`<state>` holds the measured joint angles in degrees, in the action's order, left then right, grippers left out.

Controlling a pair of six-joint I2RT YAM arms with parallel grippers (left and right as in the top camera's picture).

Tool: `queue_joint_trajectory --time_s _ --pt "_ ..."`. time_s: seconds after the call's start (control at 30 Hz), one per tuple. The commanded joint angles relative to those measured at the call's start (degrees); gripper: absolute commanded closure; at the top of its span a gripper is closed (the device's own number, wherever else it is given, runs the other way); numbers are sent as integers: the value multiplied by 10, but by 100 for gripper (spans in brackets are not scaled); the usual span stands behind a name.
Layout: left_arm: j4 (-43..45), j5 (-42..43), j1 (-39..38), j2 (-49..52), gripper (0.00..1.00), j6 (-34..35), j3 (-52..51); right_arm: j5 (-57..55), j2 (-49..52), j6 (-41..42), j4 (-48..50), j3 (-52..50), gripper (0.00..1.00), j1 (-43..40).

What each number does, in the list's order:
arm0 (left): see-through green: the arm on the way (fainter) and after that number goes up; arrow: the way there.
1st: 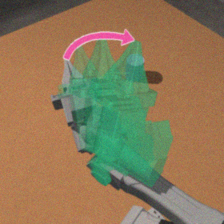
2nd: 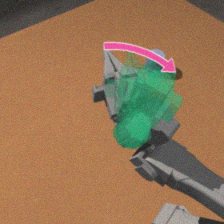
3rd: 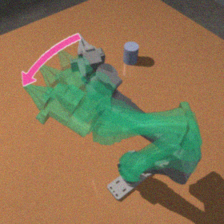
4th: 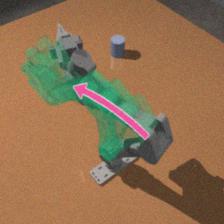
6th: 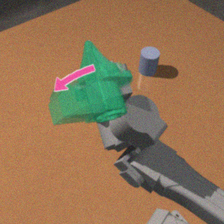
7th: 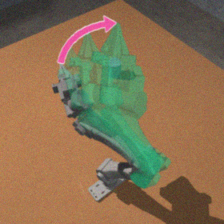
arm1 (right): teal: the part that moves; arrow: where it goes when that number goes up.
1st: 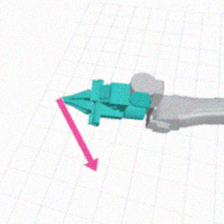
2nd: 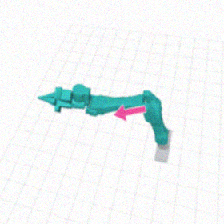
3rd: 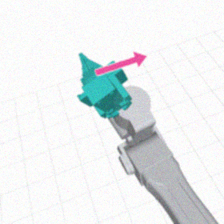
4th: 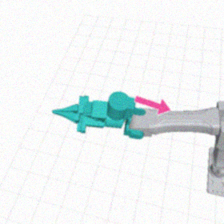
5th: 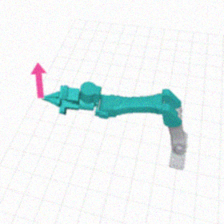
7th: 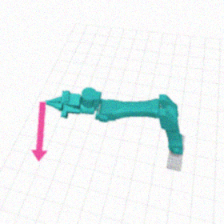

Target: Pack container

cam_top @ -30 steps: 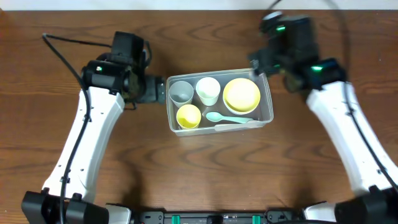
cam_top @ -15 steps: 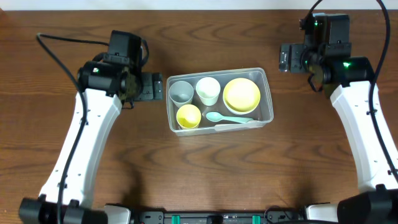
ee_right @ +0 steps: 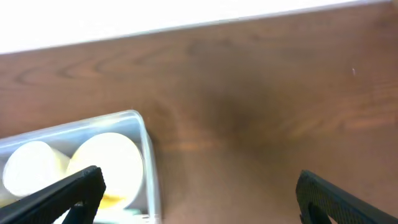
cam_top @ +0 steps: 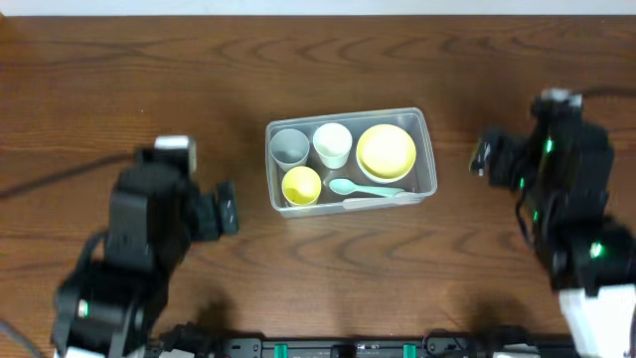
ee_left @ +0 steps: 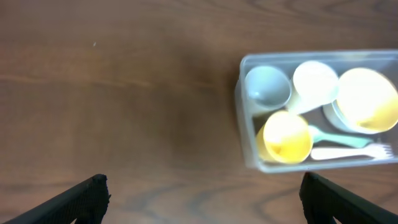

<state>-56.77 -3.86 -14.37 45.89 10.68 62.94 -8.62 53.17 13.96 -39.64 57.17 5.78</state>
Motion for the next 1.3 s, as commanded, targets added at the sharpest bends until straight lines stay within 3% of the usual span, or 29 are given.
queue_joint_trajectory --time_s 0.0,0.27,0.97,1.27 --pt "1 -14 -2 -81 2 11 -65 -30 -74 23 18 -95 1 -5" --pt "3 -13 -2 -158 2 10 -112 -50 -165 23 25 -203 1 -5" --pt "3 -13 -2 -157 2 10 -112 -37 -172 23 -32 -209 1 -5" --pt "3 -13 -2 -157 2 10 -112 2 -385 -45 76 -314 1 -1"
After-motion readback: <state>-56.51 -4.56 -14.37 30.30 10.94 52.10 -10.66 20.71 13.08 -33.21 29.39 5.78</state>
